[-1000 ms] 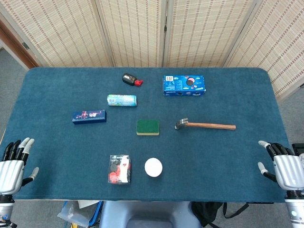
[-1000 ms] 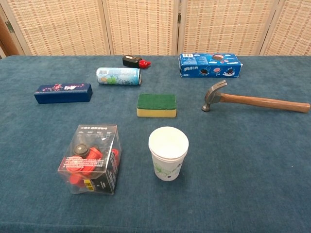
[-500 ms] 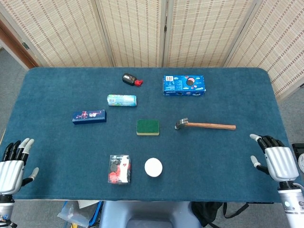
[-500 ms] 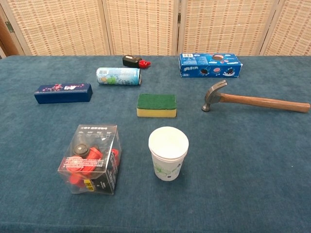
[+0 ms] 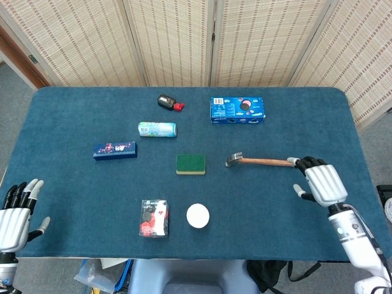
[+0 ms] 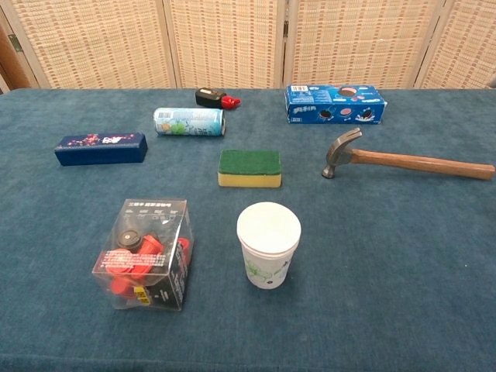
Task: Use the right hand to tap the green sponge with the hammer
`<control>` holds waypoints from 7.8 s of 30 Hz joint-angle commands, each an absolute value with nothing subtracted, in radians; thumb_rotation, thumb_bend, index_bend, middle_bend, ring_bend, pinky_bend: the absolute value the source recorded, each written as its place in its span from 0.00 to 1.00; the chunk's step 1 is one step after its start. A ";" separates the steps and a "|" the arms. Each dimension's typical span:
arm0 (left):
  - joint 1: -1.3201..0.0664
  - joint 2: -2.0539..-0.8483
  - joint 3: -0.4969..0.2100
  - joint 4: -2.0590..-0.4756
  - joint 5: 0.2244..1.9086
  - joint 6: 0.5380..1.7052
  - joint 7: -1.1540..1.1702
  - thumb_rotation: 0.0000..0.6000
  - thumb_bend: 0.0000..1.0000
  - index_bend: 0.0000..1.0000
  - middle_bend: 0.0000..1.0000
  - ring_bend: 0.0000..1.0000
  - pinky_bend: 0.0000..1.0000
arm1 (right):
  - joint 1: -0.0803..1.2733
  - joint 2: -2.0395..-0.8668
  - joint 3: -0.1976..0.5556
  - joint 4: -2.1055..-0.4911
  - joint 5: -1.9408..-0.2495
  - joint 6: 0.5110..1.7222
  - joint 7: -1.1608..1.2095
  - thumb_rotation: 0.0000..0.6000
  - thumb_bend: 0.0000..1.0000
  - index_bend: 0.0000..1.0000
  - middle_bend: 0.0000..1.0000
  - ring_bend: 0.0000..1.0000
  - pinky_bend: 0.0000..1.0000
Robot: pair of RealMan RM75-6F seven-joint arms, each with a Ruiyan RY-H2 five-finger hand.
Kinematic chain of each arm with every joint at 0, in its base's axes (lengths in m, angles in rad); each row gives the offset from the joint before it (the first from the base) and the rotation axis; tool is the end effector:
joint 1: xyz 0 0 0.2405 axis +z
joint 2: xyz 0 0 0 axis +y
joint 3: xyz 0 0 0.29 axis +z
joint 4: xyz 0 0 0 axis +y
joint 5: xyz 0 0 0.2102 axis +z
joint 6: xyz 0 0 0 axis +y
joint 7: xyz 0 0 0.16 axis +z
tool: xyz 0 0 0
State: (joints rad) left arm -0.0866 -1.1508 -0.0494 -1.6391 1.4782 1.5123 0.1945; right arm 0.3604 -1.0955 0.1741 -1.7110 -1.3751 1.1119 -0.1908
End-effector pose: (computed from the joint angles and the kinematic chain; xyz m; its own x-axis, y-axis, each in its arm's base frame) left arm -0.3350 0.1994 0.1651 0.5144 -0.0186 0.8573 0.8575 0.0115 -0.5143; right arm -0.2741 -0.3036 0.1424 0.4961 -0.1369 0.8574 -0.8611 -0.2045 0.4655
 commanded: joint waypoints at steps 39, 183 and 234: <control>-0.064 -1.159 -0.038 -1.641 1.459 1.508 0.212 1.00 0.28 0.00 0.00 0.01 0.00 | 0.766 -1.570 0.181 -1.045 -1.266 0.718 -0.048 1.00 0.40 0.30 0.33 0.16 0.23; -0.025 -1.151 -0.026 -1.644 1.435 1.505 0.200 1.00 0.28 0.00 0.00 0.01 0.00 | 0.887 -1.657 0.243 -1.107 -1.217 0.750 0.078 1.00 0.78 0.65 0.79 0.70 0.75; -0.032 -1.152 -0.031 -1.656 1.448 1.501 0.197 1.00 0.28 0.00 0.00 0.01 0.00 | 0.763 -1.600 0.227 -0.972 -1.246 0.787 0.313 1.00 0.35 0.02 0.21 0.11 0.26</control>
State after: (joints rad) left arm -0.0321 -1.1517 -0.0312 -1.6554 1.4480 1.5012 0.1970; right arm 0.7783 -1.6229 0.2281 -0.9501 -1.2355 0.7658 0.3069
